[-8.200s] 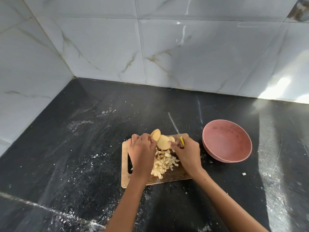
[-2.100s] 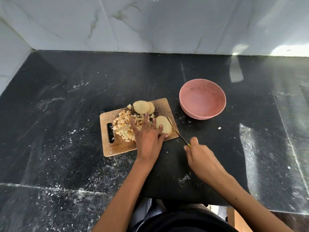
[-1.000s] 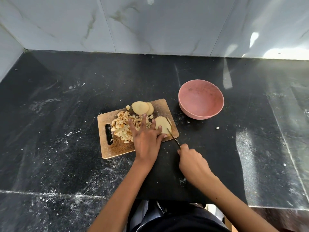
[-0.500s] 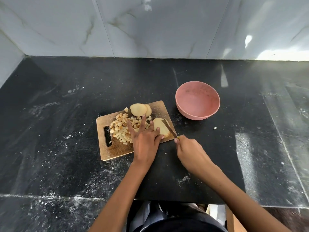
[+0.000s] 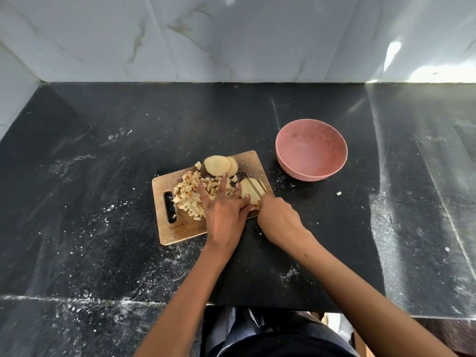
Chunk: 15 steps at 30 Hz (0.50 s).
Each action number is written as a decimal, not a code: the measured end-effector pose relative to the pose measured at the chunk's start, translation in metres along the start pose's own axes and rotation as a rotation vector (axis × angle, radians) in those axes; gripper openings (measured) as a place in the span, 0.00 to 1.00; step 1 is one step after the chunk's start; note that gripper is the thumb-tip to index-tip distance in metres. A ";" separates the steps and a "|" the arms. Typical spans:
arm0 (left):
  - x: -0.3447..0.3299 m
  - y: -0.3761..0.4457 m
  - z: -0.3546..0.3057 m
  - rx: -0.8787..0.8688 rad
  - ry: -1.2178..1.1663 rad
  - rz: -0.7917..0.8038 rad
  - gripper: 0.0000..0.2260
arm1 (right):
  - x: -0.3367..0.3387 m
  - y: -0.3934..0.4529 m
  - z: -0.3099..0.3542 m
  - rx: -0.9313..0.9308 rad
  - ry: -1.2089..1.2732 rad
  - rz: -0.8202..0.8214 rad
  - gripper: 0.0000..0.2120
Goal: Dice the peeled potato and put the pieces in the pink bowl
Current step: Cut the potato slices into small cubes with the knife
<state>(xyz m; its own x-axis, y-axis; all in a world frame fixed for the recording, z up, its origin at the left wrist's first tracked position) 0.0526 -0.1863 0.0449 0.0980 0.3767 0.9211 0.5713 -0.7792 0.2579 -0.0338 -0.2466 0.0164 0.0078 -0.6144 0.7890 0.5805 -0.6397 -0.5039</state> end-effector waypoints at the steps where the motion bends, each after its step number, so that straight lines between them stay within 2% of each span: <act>1: 0.000 0.000 0.000 0.000 -0.002 0.002 0.06 | -0.002 -0.004 -0.003 -0.006 -0.012 0.014 0.14; 15: 0.002 -0.002 -0.002 -0.013 -0.025 -0.046 0.04 | -0.020 -0.066 -0.047 -0.009 -0.034 0.104 0.10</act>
<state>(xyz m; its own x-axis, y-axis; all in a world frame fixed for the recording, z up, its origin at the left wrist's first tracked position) 0.0506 -0.1850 0.0469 0.0923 0.4243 0.9008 0.5653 -0.7671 0.3034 -0.1104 -0.2137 0.0172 0.0955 -0.6615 0.7438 0.5675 -0.5778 -0.5866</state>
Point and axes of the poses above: each hand's wrist, its own y-axis towards the middle knuckle, its own x-axis out of the back of the hand, z = x × y, the point moved 10 cm from there along y, towards the middle knuckle, and after that the axes turned 6 degrees about x, right-handed, at the moved point
